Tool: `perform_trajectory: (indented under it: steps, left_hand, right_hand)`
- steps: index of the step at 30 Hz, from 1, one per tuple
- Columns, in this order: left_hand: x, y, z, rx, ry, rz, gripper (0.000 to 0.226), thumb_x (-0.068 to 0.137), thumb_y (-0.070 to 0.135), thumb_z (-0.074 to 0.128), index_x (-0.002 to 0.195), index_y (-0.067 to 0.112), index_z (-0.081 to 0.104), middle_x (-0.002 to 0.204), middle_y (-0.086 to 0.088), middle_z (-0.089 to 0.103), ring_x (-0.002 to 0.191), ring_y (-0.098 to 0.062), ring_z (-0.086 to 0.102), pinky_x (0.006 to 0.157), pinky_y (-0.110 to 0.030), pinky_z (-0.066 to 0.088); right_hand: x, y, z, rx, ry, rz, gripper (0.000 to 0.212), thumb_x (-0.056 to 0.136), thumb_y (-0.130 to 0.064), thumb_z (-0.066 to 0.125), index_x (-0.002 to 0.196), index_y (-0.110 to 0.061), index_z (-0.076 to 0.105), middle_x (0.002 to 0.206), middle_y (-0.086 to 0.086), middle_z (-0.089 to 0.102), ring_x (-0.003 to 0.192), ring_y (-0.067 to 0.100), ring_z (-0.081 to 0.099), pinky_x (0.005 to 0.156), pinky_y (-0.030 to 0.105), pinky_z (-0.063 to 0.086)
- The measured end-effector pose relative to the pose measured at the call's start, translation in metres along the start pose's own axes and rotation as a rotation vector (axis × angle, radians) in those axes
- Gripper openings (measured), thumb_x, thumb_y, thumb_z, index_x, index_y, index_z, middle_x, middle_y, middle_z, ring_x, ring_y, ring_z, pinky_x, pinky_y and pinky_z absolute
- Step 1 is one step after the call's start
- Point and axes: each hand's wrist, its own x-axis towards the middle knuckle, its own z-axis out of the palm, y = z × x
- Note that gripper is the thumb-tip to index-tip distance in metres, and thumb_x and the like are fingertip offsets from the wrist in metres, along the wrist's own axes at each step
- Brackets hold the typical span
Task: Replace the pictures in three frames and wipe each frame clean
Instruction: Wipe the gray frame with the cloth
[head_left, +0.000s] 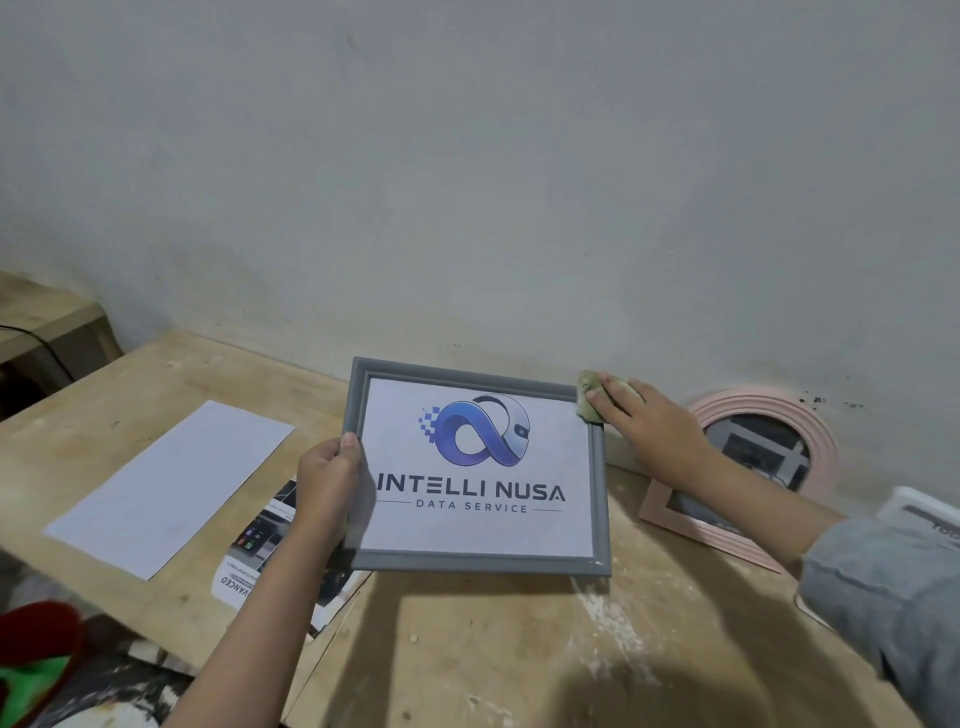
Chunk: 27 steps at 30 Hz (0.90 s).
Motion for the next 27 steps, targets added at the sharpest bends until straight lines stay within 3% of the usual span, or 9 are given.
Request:
perform_trajectory:
  steps: [2, 5, 11, 17, 21, 22, 24, 27]
  left_hand:
    - [-0.001, 0.0, 0.003, 0.0, 0.003, -0.006, 0.034, 0.097, 0.023, 0.044, 0.066, 0.014, 0.033, 0.072, -0.008, 0.031, 0.071, -0.019, 0.03, 0.061, -0.031, 0.022]
    - [-0.002, -0.002, 0.005, -0.005, 0.006, -0.029, 0.033, 0.097, 0.024, 0.045, 0.068, 0.013, 0.036, 0.073, -0.007, 0.032, 0.072, -0.019, 0.03, 0.062, -0.031, 0.023]
    - [-0.004, -0.001, 0.011, -0.013, 0.028, -0.061, 0.034, 0.097, 0.025, 0.044, 0.067, 0.014, 0.036, 0.071, -0.007, 0.032, 0.07, -0.018, 0.03, 0.063, -0.031, 0.024]
    - [-0.002, -0.002, 0.013, -0.034, 0.085, -0.093, 0.035, 0.097, 0.027, 0.045, 0.065, 0.014, 0.036, 0.068, -0.006, 0.032, 0.065, -0.018, 0.03, 0.063, -0.031, 0.025]
    - [-0.002, 0.001, 0.014, -0.041, 0.13, -0.076, 0.035, 0.097, 0.024, 0.044, 0.065, 0.012, 0.035, 0.066, -0.004, 0.029, 0.062, -0.018, 0.027, 0.058, -0.03, 0.022]
    - [-0.002, 0.002, 0.014, -0.032, 0.133, -0.067, 0.038, 0.097, 0.023, 0.044, 0.063, 0.014, 0.032, 0.064, -0.004, 0.028, 0.061, -0.019, 0.026, 0.057, -0.03, 0.02]
    - [-0.002, 0.003, 0.014, 0.001, 0.138, -0.038, 0.041, 0.097, 0.022, 0.043, 0.06, 0.016, 0.025, 0.061, -0.003, 0.024, 0.058, -0.018, 0.023, 0.055, -0.03, 0.018]
    - [-0.003, 0.0, 0.016, 0.05, 0.162, -0.018, 0.041, 0.096, 0.026, 0.041, 0.059, 0.015, 0.027, 0.06, -0.003, 0.027, 0.058, -0.02, 0.026, 0.055, -0.031, 0.021]
  right_hand:
    - [-0.003, -0.003, 0.004, -0.004, -0.04, 0.022, 0.058, 0.069, 0.011, 0.042, 0.126, -0.004, 0.042, 0.131, 0.025, 0.053, 0.094, 0.046, 0.06, 0.065, 0.05, 0.056]
    - [-0.013, -0.008, 0.01, 0.005, -0.105, 0.038, 0.078, 0.055, 0.018, 0.066, 0.126, -0.003, 0.043, 0.133, 0.025, 0.051, 0.097, 0.047, 0.059, 0.064, 0.05, 0.056]
    - [-0.041, -0.03, 0.025, 0.024, -0.156, 0.006, 0.078, 0.049, 0.018, 0.067, 0.124, 0.0, 0.053, 0.134, 0.023, 0.05, 0.099, 0.044, 0.058, 0.062, 0.047, 0.056]
    - [-0.066, -0.053, 0.024, 0.105, -0.105, -0.056, 0.074, 0.041, 0.01, 0.077, 0.112, -0.004, 0.066, 0.123, 0.019, 0.061, 0.089, 0.039, 0.066, 0.061, 0.041, 0.059]
    - [-0.083, -0.059, 0.025, 0.246, -0.264, -0.06, 0.09, 0.043, 0.003, 0.08, 0.125, -0.02, 0.052, 0.136, 0.005, 0.053, 0.095, 0.029, 0.064, 0.049, 0.032, 0.055]
    - [-0.085, -0.06, 0.024, 0.283, -0.327, -0.059, 0.084, 0.054, 0.002, 0.077, 0.129, -0.024, 0.049, 0.143, 0.0, 0.046, 0.102, 0.027, 0.06, 0.05, 0.032, 0.054]
    - [-0.09, -0.059, 0.02, 0.362, -0.443, -0.071, 0.066, 0.078, 0.003, 0.057, 0.133, -0.032, 0.045, 0.15, -0.007, 0.035, 0.112, 0.023, 0.05, 0.068, 0.035, 0.052]
    - [-0.09, -0.056, 0.01, 0.481, -0.667, -0.011, 0.057, 0.082, -0.002, 0.048, 0.127, -0.038, 0.052, 0.131, -0.008, 0.055, 0.113, 0.016, 0.051, 0.087, 0.031, 0.044]
